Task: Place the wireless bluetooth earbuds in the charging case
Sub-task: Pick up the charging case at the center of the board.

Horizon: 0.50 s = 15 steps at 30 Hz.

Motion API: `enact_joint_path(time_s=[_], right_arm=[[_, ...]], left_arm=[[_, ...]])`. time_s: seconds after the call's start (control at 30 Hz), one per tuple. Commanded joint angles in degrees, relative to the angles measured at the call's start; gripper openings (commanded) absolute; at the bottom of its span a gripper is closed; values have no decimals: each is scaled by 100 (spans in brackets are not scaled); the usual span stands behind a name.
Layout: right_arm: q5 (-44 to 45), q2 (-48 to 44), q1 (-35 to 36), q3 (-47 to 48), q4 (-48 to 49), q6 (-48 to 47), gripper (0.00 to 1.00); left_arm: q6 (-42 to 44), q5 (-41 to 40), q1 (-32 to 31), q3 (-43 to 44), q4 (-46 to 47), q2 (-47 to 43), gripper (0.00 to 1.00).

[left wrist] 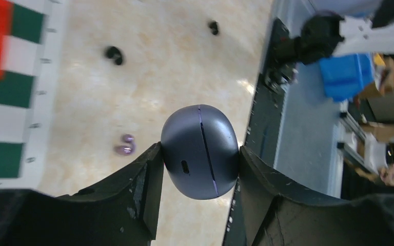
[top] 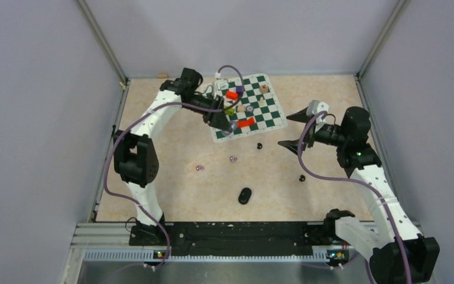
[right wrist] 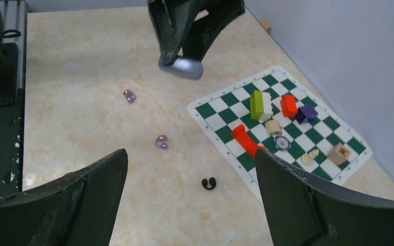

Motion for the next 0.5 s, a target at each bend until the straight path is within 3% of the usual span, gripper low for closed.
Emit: enact_joint_path(time_s=[0.0,0.1,0.23,0.37,0.47], right_arm=[[-1007,86,301,158,867,-836,92],[-1049,117,809,6,435,-1823,90],[-1047,133,1264,-308,240,-2451,87],[-928,144,1397,-497,471,-2496,83],[-680,128,1571,-562,253,-2873,80]], left_arm=[[2023,970,-582,312,-2181,-222,35],[2820,1177,-825,393,-2974,-159,35],[3694,1309,-1080,634,-3976,70,35],[3567,1301,-1281,590,-3897,222,34],[2818,1226,-1331,480,-3302,286,32]])
